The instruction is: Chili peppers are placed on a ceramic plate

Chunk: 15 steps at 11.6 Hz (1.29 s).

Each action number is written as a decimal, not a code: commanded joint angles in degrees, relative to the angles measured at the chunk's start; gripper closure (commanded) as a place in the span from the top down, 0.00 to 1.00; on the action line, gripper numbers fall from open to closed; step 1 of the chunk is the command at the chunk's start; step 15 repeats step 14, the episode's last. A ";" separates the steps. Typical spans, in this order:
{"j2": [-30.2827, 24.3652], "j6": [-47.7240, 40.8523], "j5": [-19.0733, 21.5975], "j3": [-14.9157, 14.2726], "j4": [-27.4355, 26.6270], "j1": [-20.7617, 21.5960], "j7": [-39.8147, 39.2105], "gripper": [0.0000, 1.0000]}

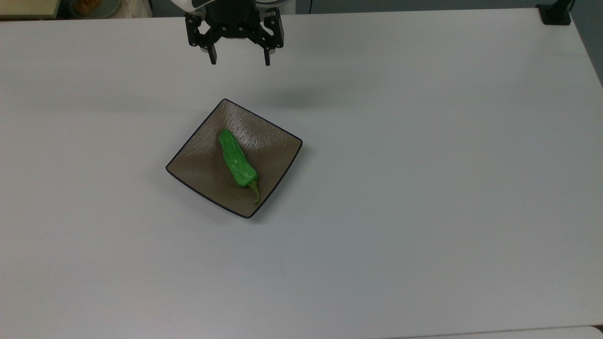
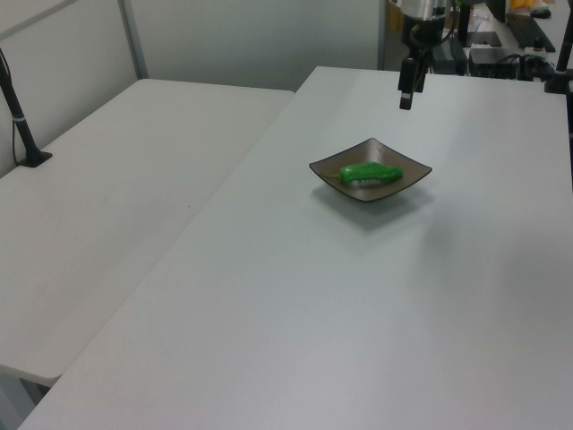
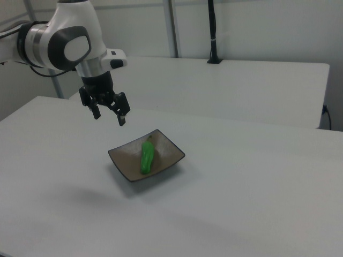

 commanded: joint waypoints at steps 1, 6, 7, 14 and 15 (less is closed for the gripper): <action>-2.85 0.42 2.49 6.06 -3.18 -6.17 -2.99 1.00; -2.85 -0.02 1.69 7.75 -2.39 -8.83 -2.90 1.00; -2.67 -0.02 1.69 7.75 -2.38 -8.83 -2.99 1.00; -2.50 -2.74 -2.61 7.93 -2.30 -8.30 -3.25 1.00; -2.50 -2.74 -2.61 7.93 -2.30 -8.30 -3.25 1.00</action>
